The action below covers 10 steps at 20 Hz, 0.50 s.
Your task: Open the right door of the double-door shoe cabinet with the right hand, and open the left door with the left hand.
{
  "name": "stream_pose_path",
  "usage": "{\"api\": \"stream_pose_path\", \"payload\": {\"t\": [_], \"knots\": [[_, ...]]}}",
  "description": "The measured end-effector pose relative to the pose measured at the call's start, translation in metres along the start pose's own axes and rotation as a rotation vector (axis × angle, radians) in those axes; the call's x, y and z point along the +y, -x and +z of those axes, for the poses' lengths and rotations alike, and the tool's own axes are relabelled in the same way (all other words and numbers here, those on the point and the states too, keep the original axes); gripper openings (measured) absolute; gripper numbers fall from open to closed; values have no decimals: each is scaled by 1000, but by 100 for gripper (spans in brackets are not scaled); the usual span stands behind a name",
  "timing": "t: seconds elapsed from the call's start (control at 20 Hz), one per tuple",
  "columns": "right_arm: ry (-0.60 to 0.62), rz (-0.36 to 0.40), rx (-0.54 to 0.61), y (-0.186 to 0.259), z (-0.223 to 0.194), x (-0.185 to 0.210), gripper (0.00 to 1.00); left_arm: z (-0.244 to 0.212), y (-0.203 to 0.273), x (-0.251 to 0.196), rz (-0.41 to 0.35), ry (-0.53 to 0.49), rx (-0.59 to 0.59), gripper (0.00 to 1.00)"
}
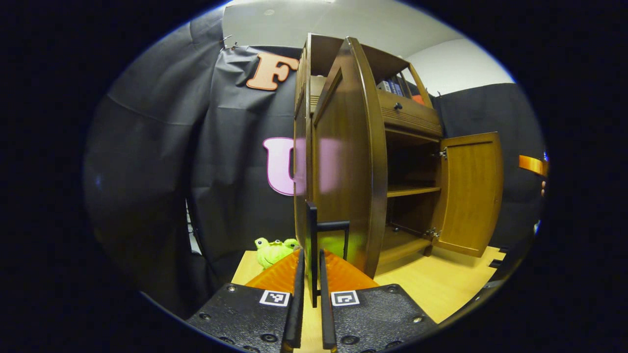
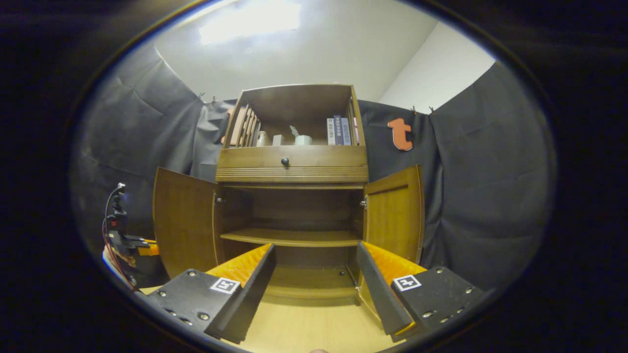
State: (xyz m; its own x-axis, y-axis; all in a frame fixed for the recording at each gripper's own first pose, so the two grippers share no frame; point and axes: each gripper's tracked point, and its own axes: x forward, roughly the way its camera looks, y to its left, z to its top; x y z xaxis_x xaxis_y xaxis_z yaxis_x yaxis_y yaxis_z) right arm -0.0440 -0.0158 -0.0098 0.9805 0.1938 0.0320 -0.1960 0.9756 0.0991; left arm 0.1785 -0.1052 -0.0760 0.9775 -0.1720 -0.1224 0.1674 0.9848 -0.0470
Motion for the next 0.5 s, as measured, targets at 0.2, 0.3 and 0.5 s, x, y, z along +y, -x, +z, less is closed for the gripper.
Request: {"api": "stream_pose_path", "payload": {"t": [0.2, 0.3, 0.5], "knots": [[11, 4, 0, 0, 1, 6, 98, 3, 2, 2, -7, -19, -9, 17], [14, 5, -4, 1, 3, 7, 94, 1, 4, 4, 1, -19, -4, 17], [15, 3, -3, 4, 1, 5, 94, -2, 9, 6, 35, 8, 12, 19]]}}
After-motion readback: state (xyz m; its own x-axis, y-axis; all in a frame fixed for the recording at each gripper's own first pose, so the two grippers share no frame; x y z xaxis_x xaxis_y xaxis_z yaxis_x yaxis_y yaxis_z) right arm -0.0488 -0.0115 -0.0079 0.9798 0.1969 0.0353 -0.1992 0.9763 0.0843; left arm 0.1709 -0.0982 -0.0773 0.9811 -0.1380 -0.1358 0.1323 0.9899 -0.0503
